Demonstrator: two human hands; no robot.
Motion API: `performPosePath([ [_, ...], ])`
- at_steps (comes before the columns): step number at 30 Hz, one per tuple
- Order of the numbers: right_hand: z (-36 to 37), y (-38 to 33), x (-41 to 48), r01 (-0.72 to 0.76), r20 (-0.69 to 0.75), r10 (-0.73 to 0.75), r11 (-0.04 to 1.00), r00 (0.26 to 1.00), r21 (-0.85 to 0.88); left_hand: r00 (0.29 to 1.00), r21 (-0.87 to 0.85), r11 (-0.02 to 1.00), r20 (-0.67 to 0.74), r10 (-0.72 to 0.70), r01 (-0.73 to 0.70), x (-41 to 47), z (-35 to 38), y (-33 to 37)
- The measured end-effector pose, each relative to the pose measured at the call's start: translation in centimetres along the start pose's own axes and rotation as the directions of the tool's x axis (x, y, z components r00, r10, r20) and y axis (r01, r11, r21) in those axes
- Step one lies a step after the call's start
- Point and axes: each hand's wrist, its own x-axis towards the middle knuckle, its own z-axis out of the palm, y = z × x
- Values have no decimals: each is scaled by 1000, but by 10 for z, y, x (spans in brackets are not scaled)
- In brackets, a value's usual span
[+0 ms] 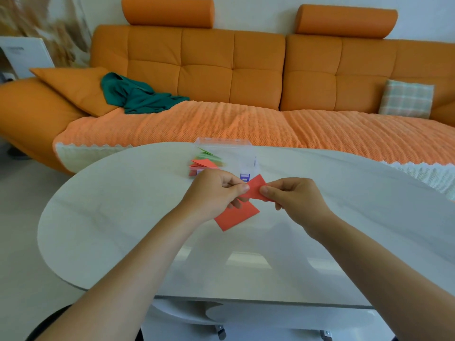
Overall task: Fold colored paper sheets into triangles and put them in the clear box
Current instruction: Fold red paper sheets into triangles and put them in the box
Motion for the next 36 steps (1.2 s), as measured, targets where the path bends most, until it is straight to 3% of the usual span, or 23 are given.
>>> performPosePath([
  [4, 6, -2, 11, -2, -8, 2, 1000, 1000, -26, 997, 67, 998, 67, -27, 23, 9, -11, -2],
  [7, 18, -5, 23, -28, 2, 29, 999, 1000, -32, 995, 211, 977, 84, -44, 26, 17, -30, -12],
  [11, 33, -13, 55, -50, -104, 50, 999, 993, 3, 994, 411, 908, -98, -43, 80, 35, -64, -34],
  [14, 50, -22, 86, -49, -132, 48, 999, 990, 0, 948, 383, 919, -317, 37, 93, 49, -78, -53],
  [17, 75, -30, 113, -71, -104, 65, 996, 992, -49, 911, 357, 932, -402, 92, 63, 59, -83, -73],
  [22, 109, -29, 152, -160, -97, 142, 963, 985, -217, 924, 475, 880, -330, 194, -15, 67, -81, -89],
  [27, 126, -25, 173, -198, -67, 189, 859, 980, -472, 962, 630, 766, -107, 253, -131, 69, -73, -93],
  [33, 125, -21, 169, -54, 4, 79, 712, 997, -700, 968, 751, 657, -111, 223, -65, 72, -69, -98],
  [36, 120, -24, 160, 106, 72, -77, 730, 994, -675, 974, 770, 637, -110, 199, -43, 73, -68, -96],
])
